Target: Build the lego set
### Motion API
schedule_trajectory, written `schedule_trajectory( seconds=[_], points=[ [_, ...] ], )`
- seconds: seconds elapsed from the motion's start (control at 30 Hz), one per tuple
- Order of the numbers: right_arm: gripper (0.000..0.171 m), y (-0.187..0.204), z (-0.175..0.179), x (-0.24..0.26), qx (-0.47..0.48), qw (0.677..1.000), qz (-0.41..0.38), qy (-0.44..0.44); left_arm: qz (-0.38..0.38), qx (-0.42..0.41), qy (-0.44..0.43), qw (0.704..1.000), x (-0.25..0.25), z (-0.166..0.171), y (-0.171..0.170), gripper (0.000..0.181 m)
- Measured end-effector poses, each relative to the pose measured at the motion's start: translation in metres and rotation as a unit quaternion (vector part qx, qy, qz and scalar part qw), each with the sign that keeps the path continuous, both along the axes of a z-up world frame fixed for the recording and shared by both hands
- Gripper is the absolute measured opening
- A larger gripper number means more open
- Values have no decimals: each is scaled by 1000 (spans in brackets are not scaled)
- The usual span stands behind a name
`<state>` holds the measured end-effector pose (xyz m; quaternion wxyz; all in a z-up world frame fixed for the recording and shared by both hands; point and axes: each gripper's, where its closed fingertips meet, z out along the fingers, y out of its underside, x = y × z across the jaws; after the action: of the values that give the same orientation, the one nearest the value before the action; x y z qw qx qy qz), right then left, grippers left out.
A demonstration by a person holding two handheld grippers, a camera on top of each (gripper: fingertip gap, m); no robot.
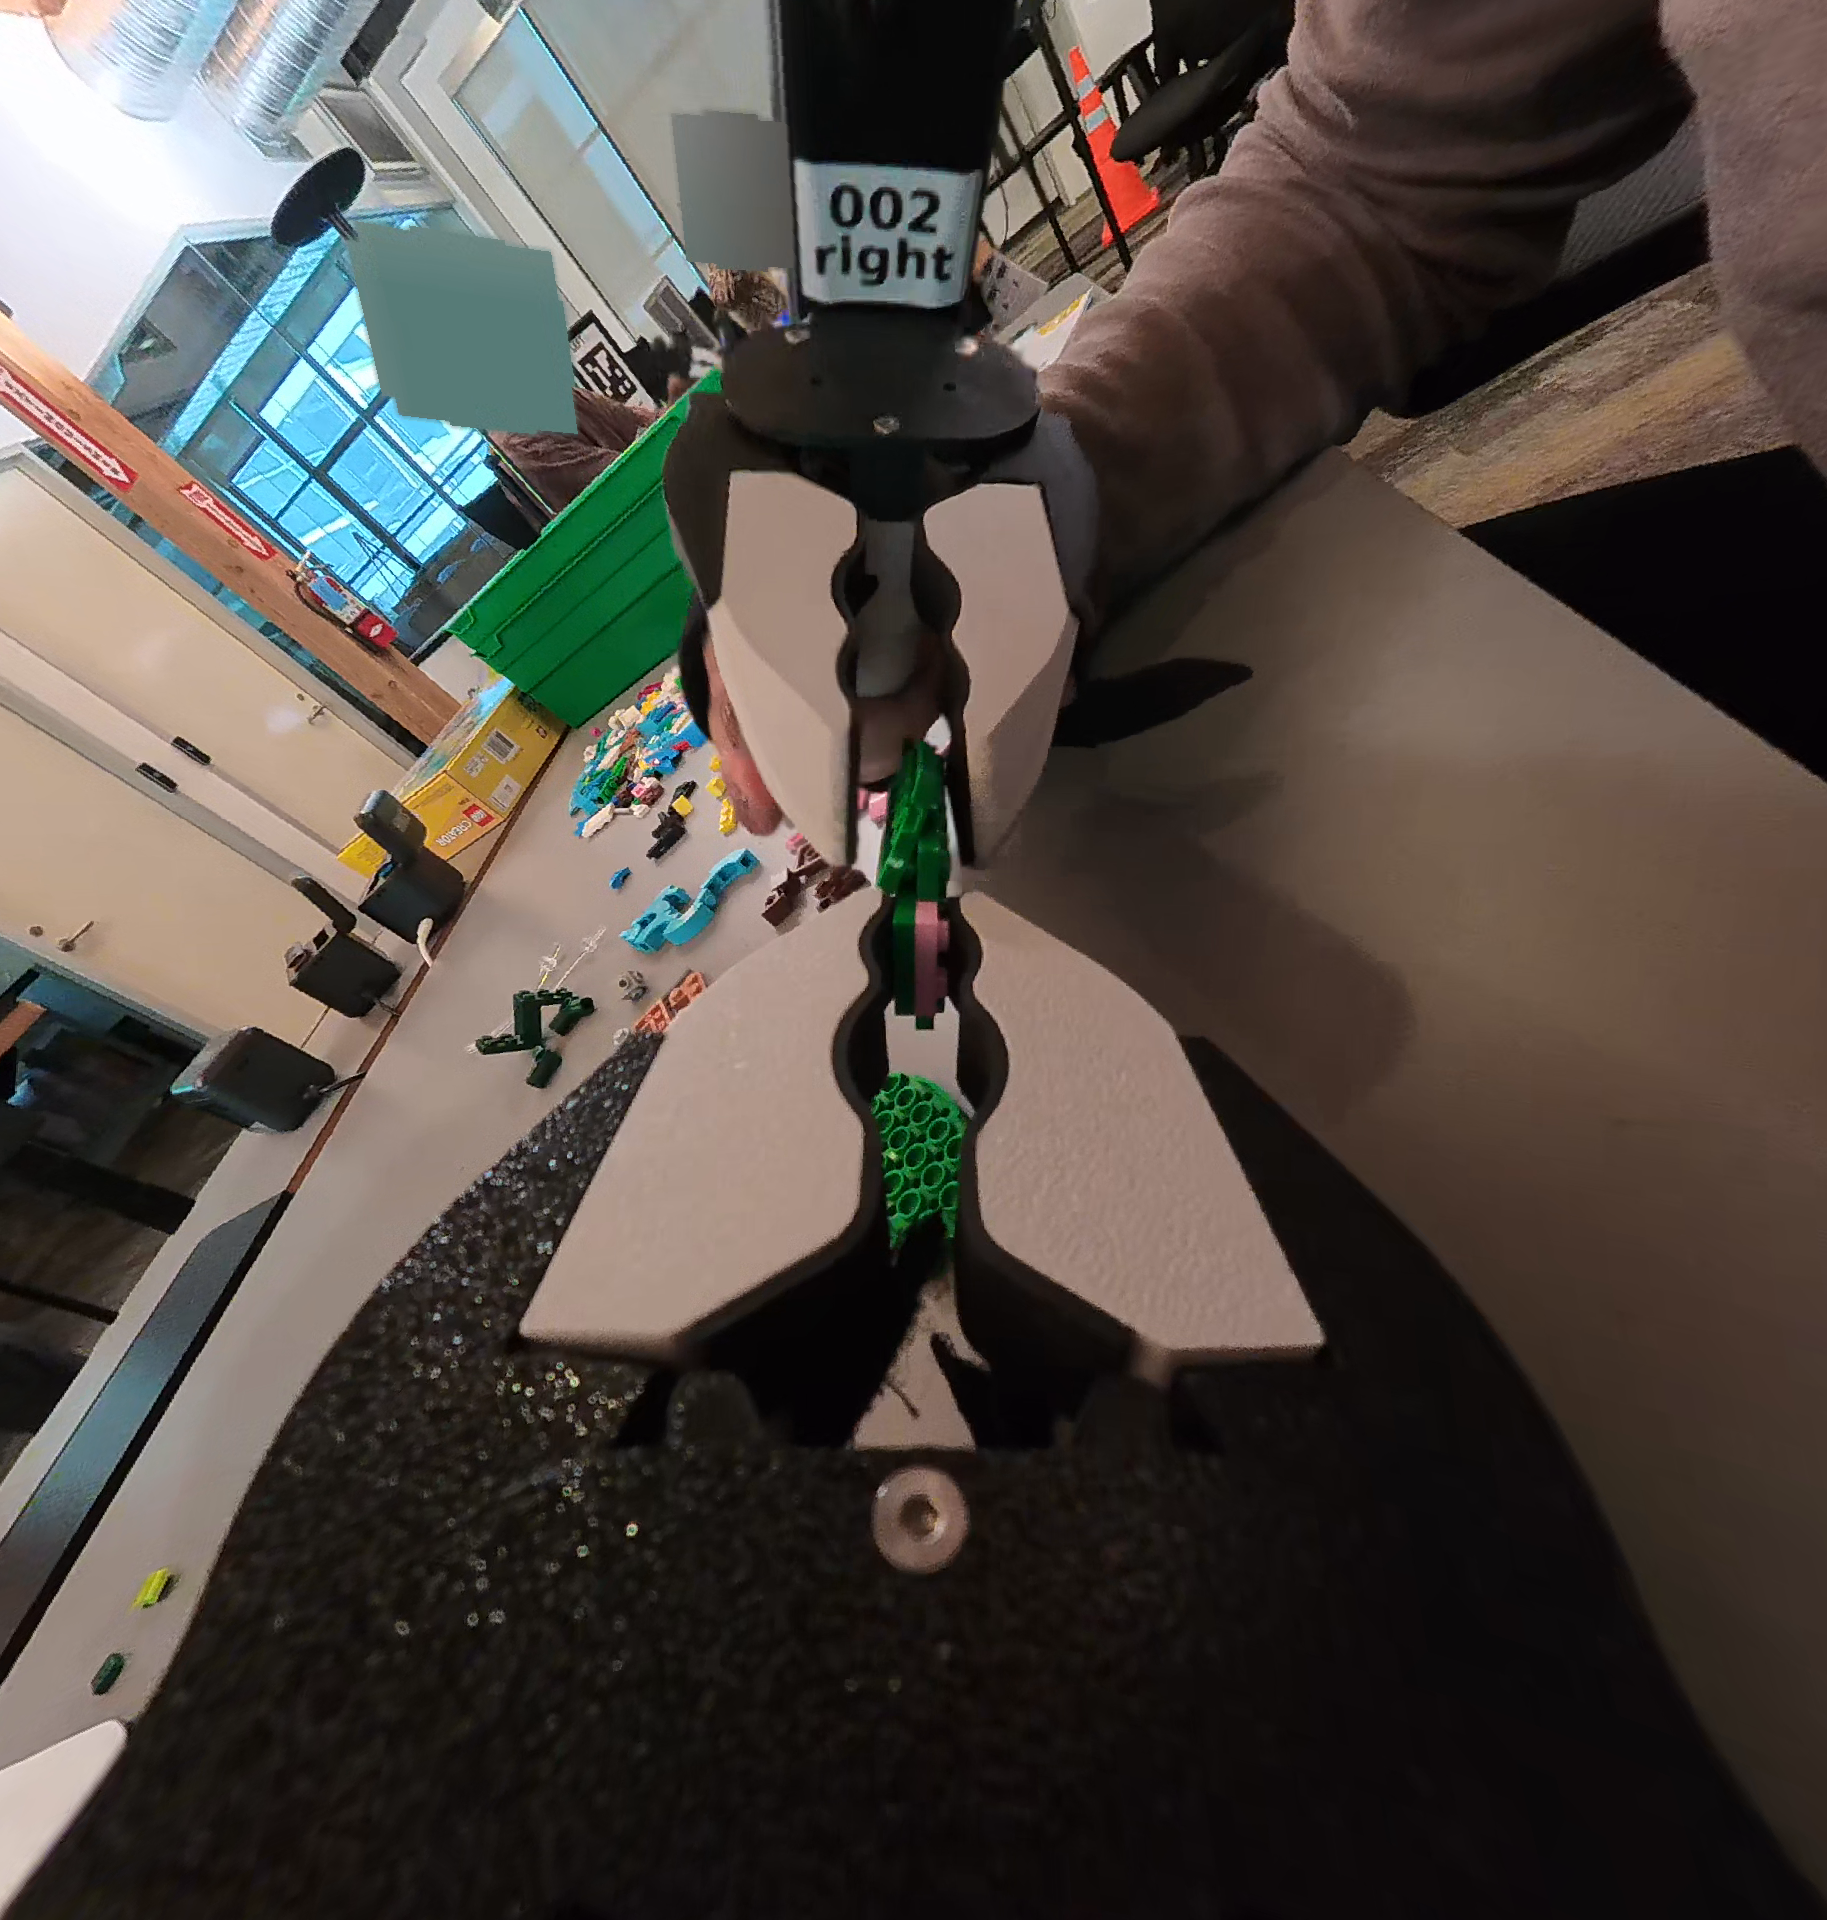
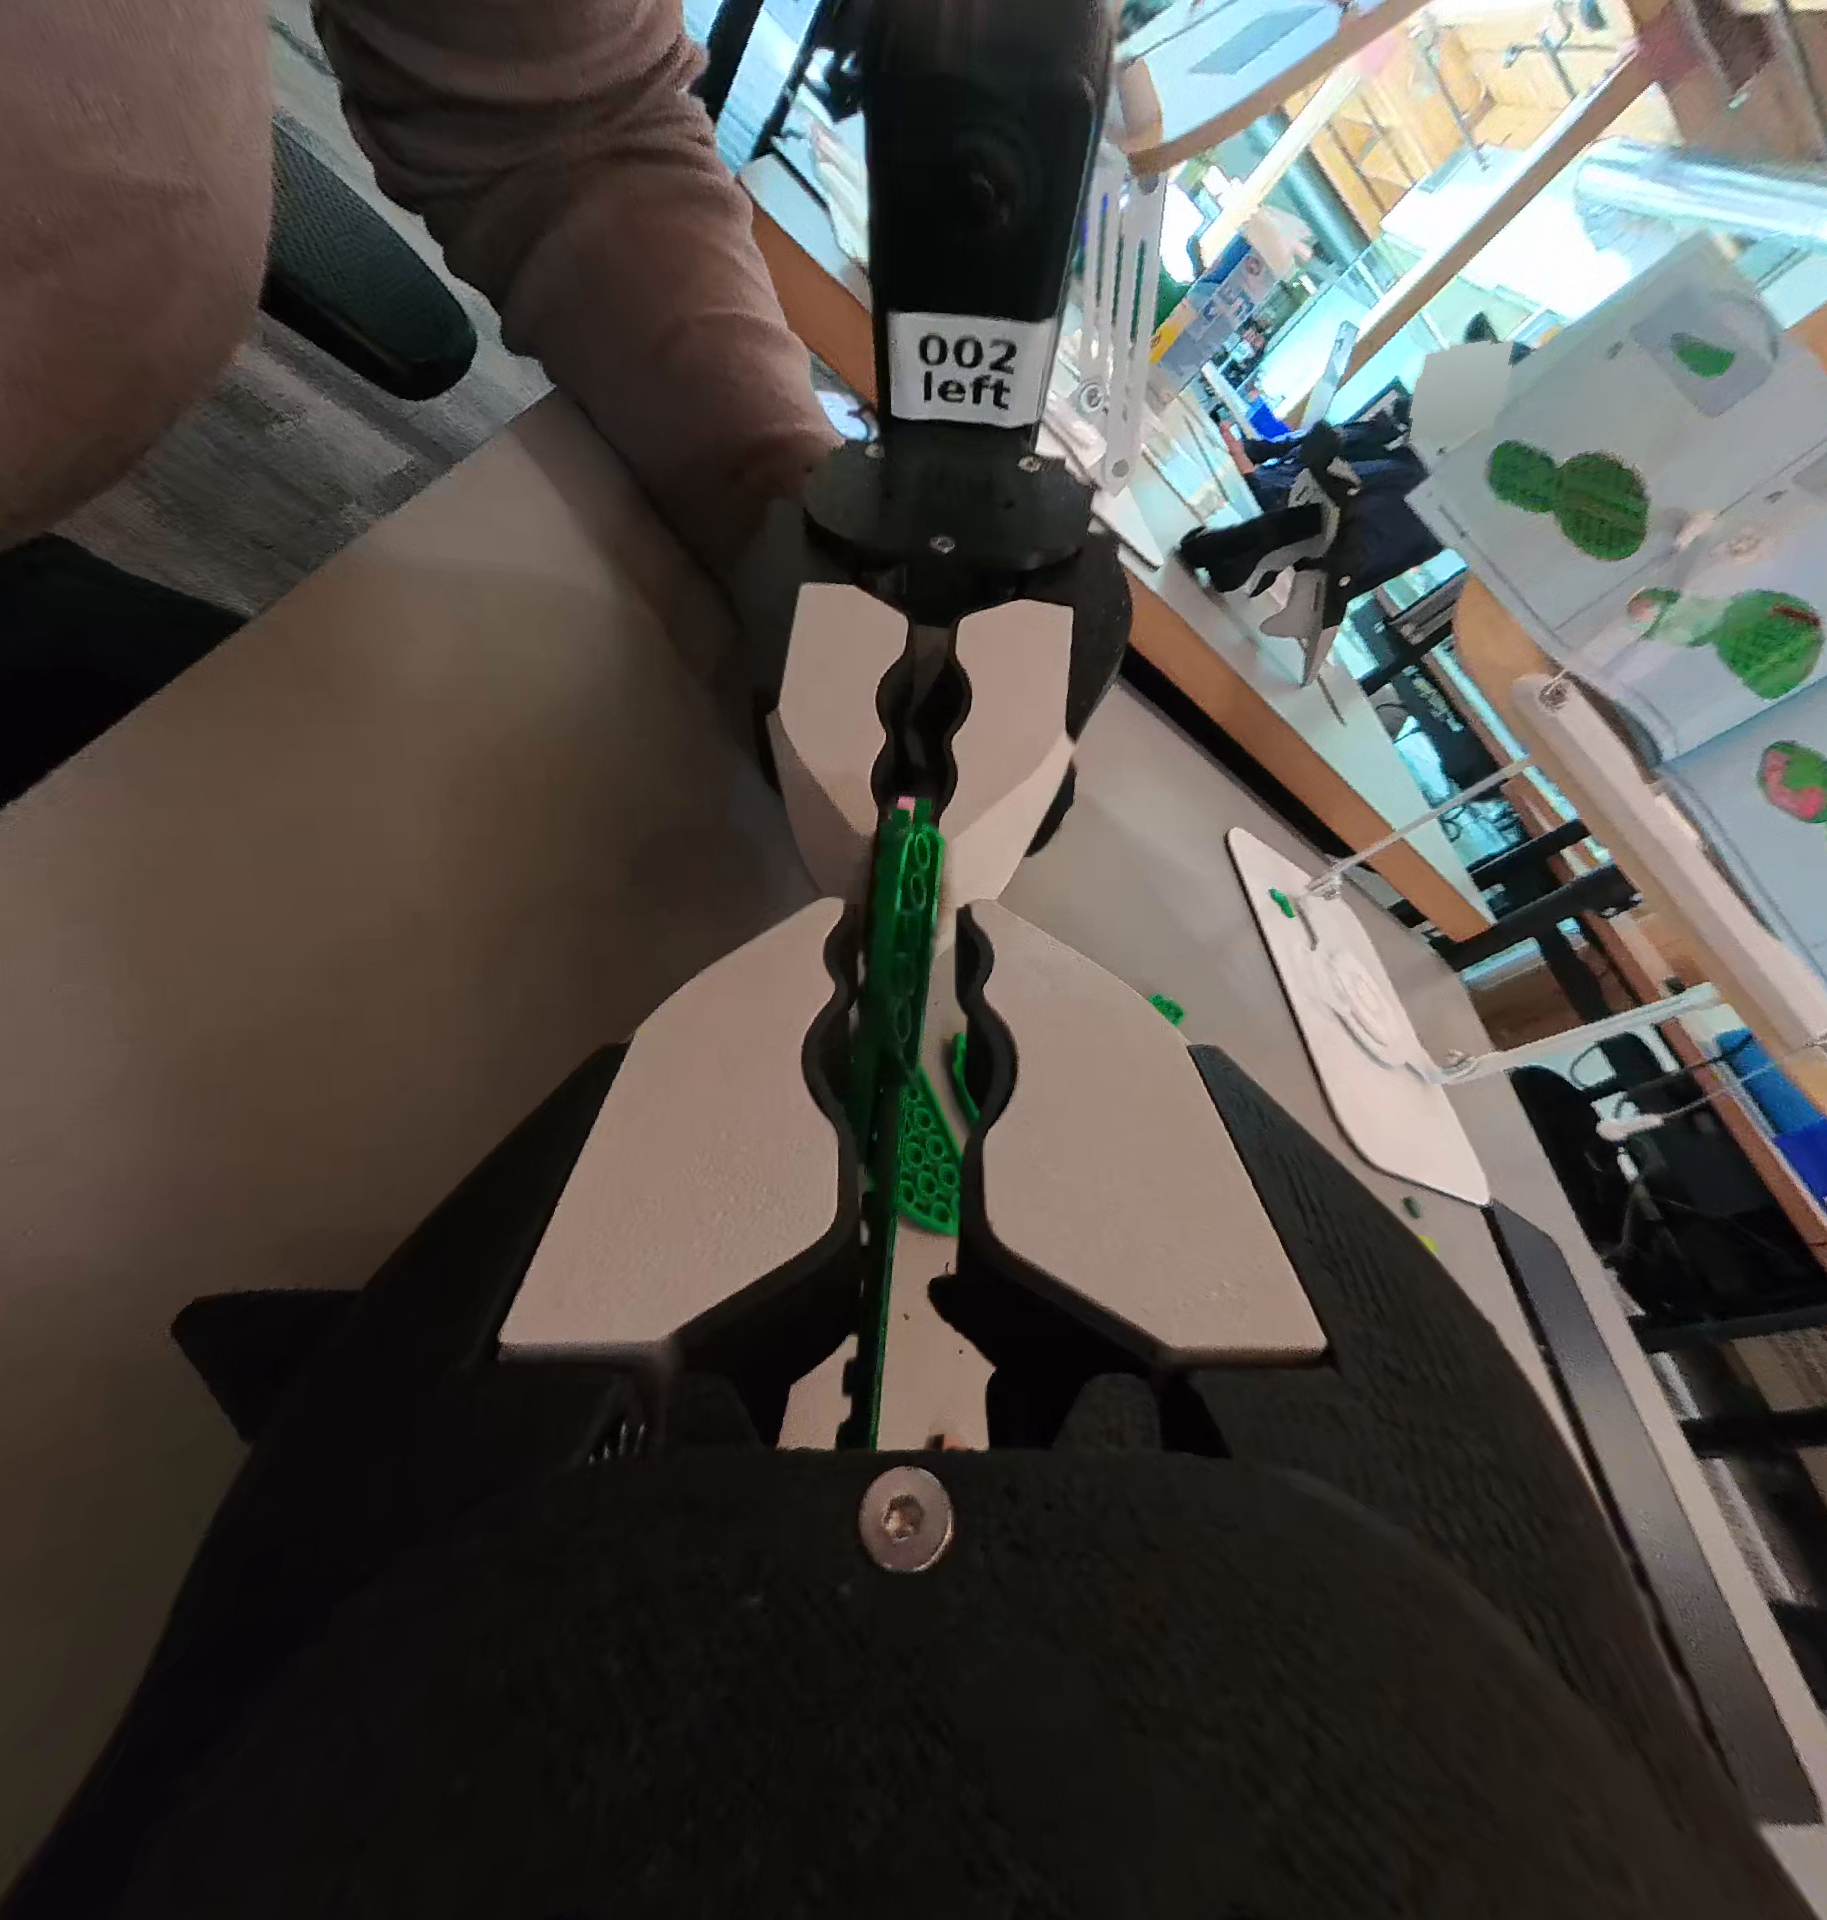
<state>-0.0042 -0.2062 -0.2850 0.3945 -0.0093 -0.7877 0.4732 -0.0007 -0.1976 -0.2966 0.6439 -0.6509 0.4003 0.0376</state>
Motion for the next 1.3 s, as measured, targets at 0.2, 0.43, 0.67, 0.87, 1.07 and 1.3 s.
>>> schedule_trajectory(
  seconds=[0.2,0.43,0.67,0.87,1.07,1.3],
  points=[
    [18,-9,-3,-1,31,999,-11,9,0,-6,2,1000,2,-2,0,8],
    [14,-8,-2,-5,44,998,-31,33,9,-13,-4,1000,-3,-2,2,8],
    [12,-10,-4,-3,52,998,-20,34,2,-23,3,1000,-1,-5,1,8],
    [9,-10,-3,-2,35,999,-19,2,-1,-29,2,1000,1,-6,1,8],
    [8,-8,3,-3,-19,999,-19,-36,0,-33,-29,999,0,0,2,8],
    [8,-3,6,-5,-23,999,-29,-12,40,-7,-28,999,-7,4,7,13]
  ],
)
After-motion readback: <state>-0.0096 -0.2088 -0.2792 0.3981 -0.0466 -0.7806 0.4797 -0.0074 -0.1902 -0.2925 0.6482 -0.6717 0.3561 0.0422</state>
